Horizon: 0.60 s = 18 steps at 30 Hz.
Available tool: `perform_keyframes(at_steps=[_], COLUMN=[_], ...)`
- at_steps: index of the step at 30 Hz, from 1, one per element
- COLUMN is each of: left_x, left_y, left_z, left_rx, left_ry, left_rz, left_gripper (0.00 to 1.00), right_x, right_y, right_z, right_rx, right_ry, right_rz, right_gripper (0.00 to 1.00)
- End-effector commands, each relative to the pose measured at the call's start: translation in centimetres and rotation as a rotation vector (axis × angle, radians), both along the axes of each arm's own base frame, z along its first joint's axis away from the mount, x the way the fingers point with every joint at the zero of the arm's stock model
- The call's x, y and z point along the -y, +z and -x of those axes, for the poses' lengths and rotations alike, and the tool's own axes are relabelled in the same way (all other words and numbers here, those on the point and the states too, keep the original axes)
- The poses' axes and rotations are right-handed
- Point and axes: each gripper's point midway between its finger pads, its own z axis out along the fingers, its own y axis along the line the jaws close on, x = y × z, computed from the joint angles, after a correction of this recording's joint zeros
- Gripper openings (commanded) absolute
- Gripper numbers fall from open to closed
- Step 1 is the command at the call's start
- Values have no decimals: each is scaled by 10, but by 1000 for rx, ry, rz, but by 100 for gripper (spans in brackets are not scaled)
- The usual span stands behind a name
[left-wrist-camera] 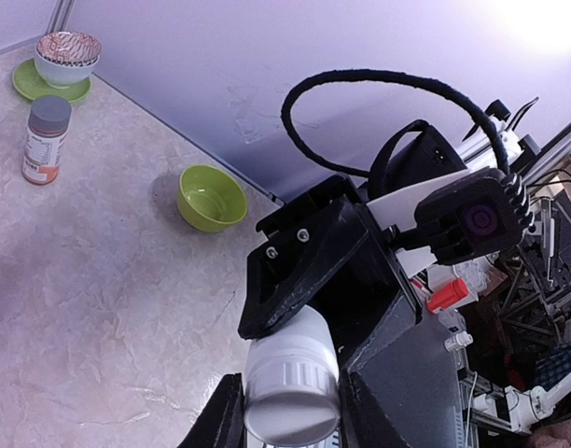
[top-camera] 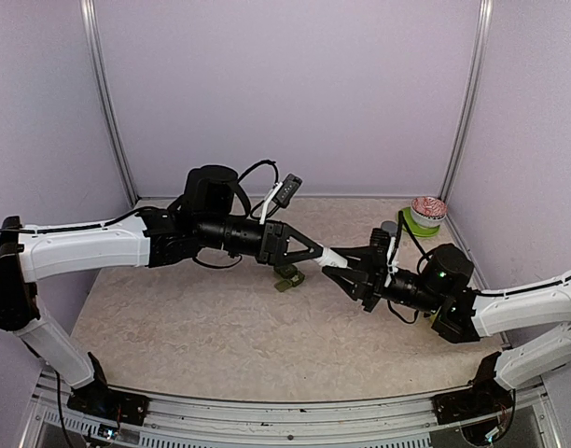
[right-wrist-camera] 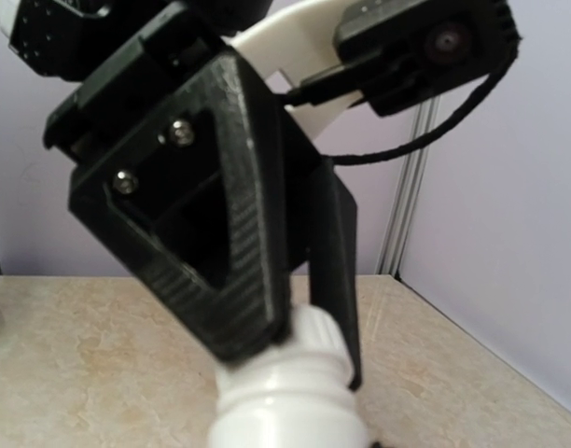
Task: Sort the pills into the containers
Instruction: Screw the lid of the pill bottle onto the pill bottle.
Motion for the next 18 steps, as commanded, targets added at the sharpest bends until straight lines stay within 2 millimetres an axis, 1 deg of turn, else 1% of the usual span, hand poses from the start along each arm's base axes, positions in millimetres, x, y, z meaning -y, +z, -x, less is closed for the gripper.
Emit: perform_keyframes(at_steps=[1,8,12,18], left_x=[7,11,11,13], left_y=[2,-10,-12,-18], left_z=[8,25,30,30], left_rx=[11,-67,-92,-88], left_ry=[-42,-156,-180,-182], left_rz=[0,4,12,4], left_gripper=[18,19,20,21], right_x=[-9,-11,-8,-10], right_y=[1,-7,-2,4], right_z=[7,14,18,19], right_rx=[51,137,158,153], right_ry=[36,45,37,14], right_rz=[46,114,94,64], right_gripper=[27,27,27,27])
